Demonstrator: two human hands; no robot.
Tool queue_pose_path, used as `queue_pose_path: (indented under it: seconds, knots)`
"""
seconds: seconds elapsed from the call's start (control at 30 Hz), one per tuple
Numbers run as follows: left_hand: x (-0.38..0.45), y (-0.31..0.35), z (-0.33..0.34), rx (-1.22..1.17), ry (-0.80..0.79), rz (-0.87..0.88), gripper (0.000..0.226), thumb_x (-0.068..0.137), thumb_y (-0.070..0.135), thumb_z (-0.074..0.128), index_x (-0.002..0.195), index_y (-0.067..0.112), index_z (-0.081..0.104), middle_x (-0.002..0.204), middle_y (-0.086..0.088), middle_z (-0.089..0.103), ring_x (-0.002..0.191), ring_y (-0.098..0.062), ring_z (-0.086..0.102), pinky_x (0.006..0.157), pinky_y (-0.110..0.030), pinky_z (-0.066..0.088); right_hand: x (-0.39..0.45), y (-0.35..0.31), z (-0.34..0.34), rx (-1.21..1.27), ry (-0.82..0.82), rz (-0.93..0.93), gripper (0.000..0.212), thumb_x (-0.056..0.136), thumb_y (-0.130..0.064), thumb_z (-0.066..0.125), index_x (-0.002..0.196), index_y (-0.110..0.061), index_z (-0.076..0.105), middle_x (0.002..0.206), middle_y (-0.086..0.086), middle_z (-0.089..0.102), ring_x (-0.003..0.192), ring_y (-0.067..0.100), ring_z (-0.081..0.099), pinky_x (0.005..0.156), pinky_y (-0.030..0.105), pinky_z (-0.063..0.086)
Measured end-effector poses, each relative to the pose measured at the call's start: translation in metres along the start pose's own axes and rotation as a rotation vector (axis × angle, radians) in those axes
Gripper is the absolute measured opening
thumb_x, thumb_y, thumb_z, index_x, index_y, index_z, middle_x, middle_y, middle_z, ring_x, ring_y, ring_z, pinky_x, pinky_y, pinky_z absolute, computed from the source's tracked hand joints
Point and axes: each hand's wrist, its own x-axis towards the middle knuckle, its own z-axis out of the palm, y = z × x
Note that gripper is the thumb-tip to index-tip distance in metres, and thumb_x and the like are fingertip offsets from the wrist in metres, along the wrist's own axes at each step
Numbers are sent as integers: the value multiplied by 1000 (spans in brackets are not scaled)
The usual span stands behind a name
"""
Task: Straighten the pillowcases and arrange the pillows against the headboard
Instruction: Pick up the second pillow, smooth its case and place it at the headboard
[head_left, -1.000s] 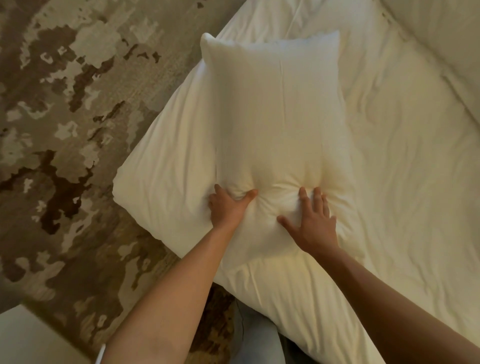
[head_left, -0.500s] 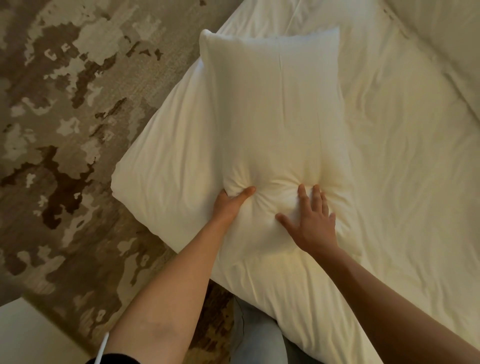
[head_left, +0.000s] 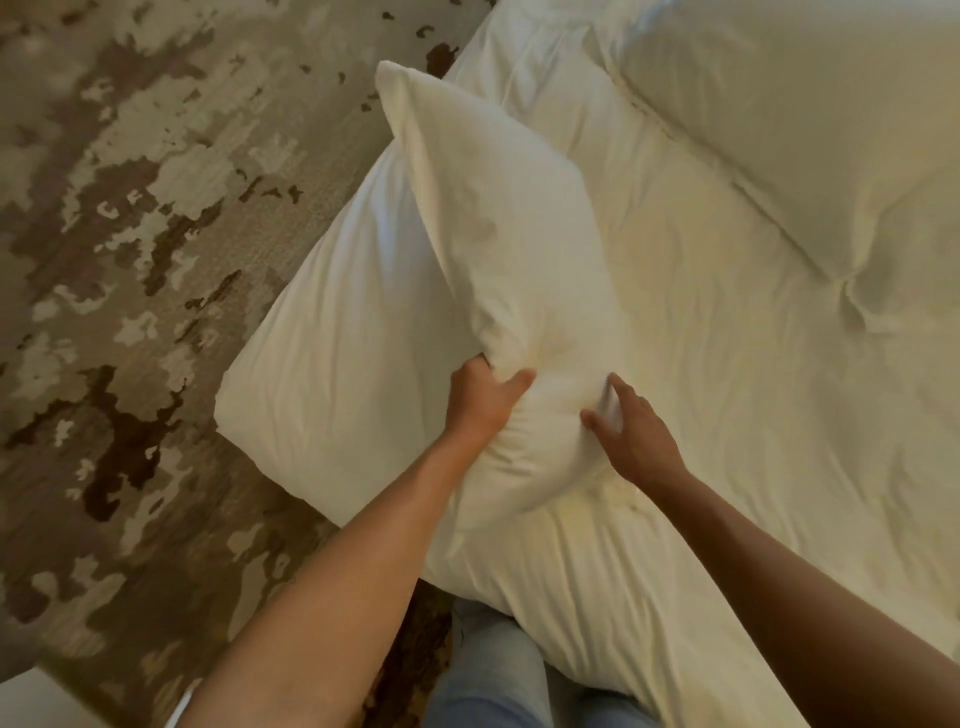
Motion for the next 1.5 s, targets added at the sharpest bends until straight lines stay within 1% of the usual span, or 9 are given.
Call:
queue_pose_path:
  seconds: [0.2,0.4,0.77,0.87,0.93,1.0,1.07,1.17,1.5]
  knots:
    - [-79,69,3,320,-169,347,40,83,42,74,104,8,69,93,-7,74,86,-25,70,75,-39,60,-71,27,-57,6,115,-116,85,93,-61,61,161,-33,19,156,4,47,140,24,50,104,44,49]
    - [-157,89,-4,709,-347,737,33,95,42,62,100,10,63,86,-12,71,78,-33,69,68,-44,56,-128,56,-118,-16,415,-325,88,90,-59,67,160,-29,23,157,1,41,139,23,47,101,42,52]
    - [-251,173,-9,843,-284,1364,36,89,33,76,108,2,72,64,-16,66,54,-37,64,50,-42,52,-185,124,-211,-271,427,-601,114,77,-92,54,165,-31,14,173,-6,19,161,10,3,130,50,13]
    - [-272,192,0,895,-256,1482,32,89,35,77,99,5,72,62,-13,65,49,-36,61,45,-41,51,-197,144,-228,-310,446,-666,113,75,-93,55,164,-31,22,169,-9,28,160,10,9,131,47,9]
    - [-280,202,10,907,-237,1555,30,88,33,78,83,6,66,58,-10,61,45,-34,57,41,-40,48,-203,159,-231,-329,449,-692,102,78,-90,55,156,-26,39,155,-8,48,154,16,32,128,41,16]
    - [-282,211,20,900,-230,1591,32,87,31,79,77,7,62,56,-9,58,43,-32,55,39,-38,46,-209,176,-226,-296,504,-703,81,83,-85,56,133,-21,57,122,-3,63,116,23,60,108,35,38]
    - [-282,214,30,890,-241,1595,32,88,32,78,77,7,61,58,-8,59,45,-32,56,40,-37,46,-218,191,-216,-250,561,-653,62,89,-81,51,107,-22,59,94,-5,59,83,18,56,78,34,44]
    - [-281,207,49,928,-293,1601,31,87,33,77,79,8,60,60,-6,60,47,-31,58,42,-35,44,-232,206,-199,-239,569,-512,59,94,-83,35,82,-26,48,67,-10,55,58,19,57,55,34,43]
    - [-246,185,84,936,-254,1310,26,98,43,51,92,18,50,84,-1,59,74,-27,57,63,-40,44,-276,201,-177,-160,620,-267,62,103,-59,46,57,-19,32,43,-5,29,42,20,37,48,34,36]
